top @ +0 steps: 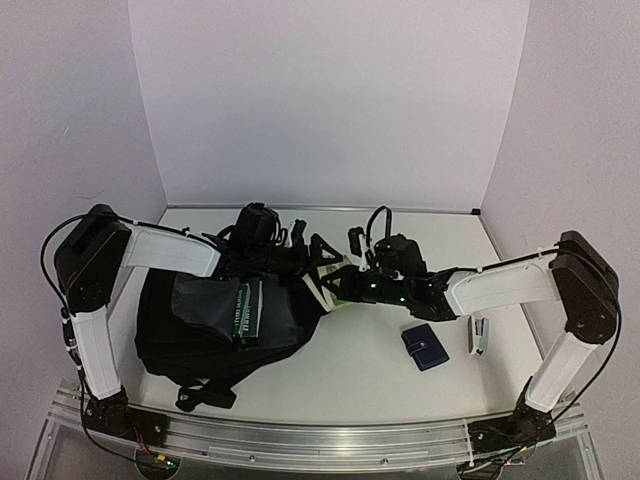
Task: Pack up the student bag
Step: Pick up the book from the center of the board.
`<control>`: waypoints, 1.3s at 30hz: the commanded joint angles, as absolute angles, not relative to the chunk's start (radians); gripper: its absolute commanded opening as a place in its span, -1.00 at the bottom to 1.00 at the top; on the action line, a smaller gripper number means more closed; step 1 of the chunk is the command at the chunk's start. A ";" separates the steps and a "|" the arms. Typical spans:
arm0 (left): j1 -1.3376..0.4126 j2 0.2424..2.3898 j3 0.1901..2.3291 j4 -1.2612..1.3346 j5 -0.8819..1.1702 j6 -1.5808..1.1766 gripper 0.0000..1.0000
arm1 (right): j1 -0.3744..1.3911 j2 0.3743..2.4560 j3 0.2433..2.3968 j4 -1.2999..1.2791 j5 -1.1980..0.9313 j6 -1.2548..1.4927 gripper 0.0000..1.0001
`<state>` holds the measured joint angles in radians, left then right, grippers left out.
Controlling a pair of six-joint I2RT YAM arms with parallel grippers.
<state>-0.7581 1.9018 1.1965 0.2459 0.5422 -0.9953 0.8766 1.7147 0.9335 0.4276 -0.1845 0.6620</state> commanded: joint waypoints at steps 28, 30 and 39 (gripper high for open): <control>-0.773 1.832 1.202 0.155 0.476 -0.909 -0.99 | 0.953 1.611 0.936 0.370 -0.151 0.630 0.58; -0.764 1.804 1.189 0.156 0.488 -0.890 -0.99 | 0.954 1.560 0.918 0.354 -0.133 0.624 0.70; -0.676 1.633 1.068 0.304 0.668 -0.864 -0.99 | 0.826 1.330 0.865 0.294 -0.212 0.607 0.97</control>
